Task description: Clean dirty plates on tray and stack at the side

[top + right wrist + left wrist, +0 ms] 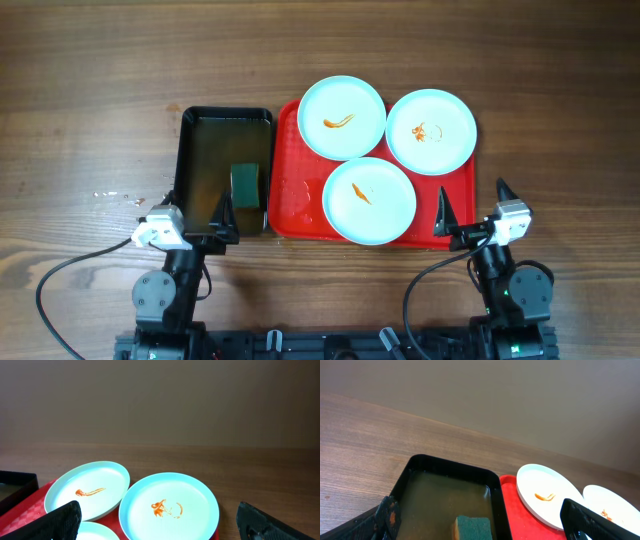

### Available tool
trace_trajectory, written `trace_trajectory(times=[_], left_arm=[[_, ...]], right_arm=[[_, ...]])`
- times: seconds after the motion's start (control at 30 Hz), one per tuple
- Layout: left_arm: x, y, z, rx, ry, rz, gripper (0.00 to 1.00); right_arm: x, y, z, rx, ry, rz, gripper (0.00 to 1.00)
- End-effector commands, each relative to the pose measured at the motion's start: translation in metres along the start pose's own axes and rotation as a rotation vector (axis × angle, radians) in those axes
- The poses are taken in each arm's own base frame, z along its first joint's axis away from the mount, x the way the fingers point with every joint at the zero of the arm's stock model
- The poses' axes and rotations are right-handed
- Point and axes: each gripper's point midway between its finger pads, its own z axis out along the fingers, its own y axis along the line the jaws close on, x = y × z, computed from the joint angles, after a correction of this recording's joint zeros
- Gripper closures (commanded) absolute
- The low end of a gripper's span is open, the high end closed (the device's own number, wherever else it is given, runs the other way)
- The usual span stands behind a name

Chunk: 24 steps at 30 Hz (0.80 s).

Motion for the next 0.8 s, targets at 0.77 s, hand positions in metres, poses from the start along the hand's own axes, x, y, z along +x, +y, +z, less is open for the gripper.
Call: trace_trajectory(times=[0.77], left_arm=[[-0.003, -0.020, 0.043, -0.136, 0.707, -0.074, 0.00]], right_arm=[[-0.005, 0.013, 0.027, -0.011, 0.815, 0.171, 0.00]])
